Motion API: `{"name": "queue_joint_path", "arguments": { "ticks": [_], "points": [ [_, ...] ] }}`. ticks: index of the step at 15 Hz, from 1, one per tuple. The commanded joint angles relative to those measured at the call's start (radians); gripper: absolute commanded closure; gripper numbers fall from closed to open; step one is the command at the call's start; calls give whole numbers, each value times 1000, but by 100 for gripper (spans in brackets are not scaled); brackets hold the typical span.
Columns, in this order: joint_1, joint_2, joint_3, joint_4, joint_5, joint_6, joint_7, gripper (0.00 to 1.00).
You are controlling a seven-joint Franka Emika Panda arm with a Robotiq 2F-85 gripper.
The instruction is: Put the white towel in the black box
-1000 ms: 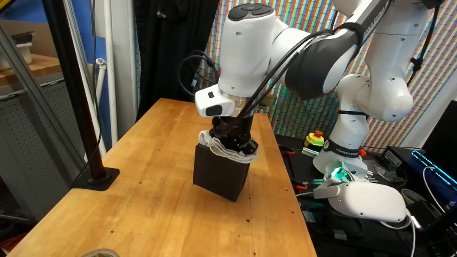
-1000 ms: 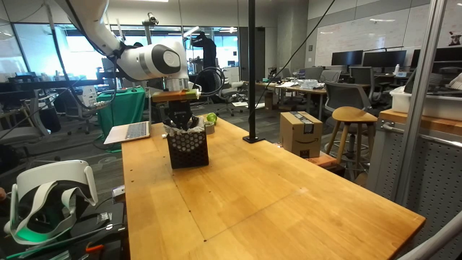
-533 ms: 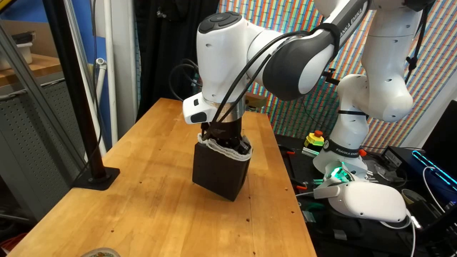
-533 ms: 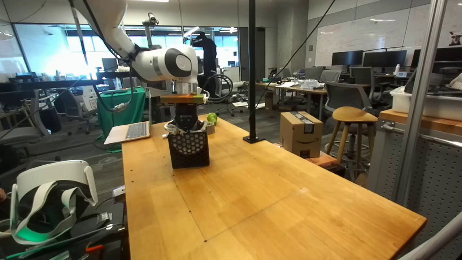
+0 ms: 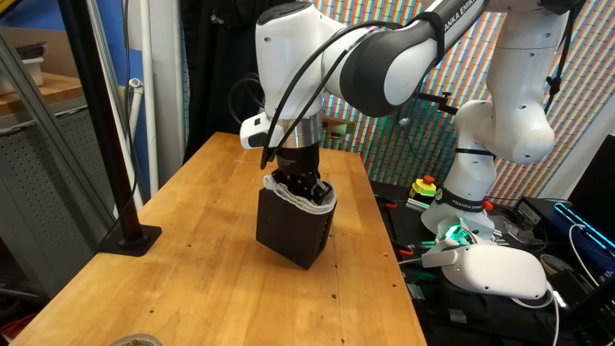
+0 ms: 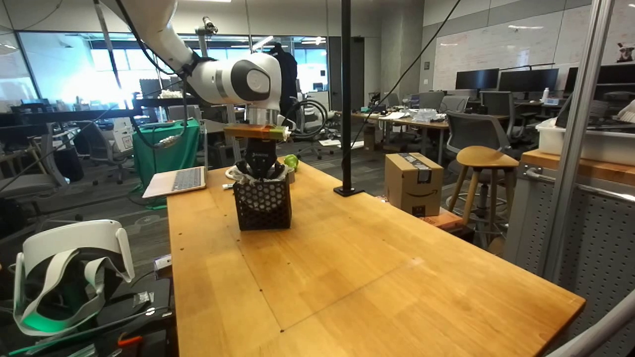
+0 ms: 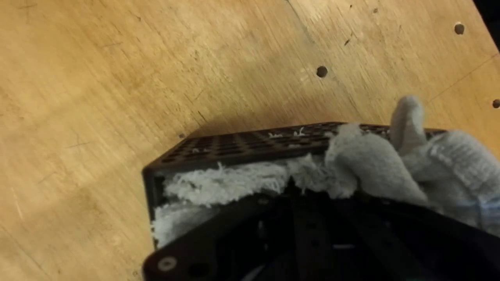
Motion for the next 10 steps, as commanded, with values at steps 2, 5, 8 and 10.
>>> {"name": "queue_joint_path", "arguments": {
  "ticks": [2, 5, 8, 10],
  "points": [
    [-35, -203, 6, -95, 106, 59, -76, 96],
    [-22, -332, -5, -147, 149, 72, -105, 96],
    [7, -453, -20, -215, 197, 69, -144, 96],
    [36, -517, -31, -262, 241, 65, -179, 96]
  ]
}}
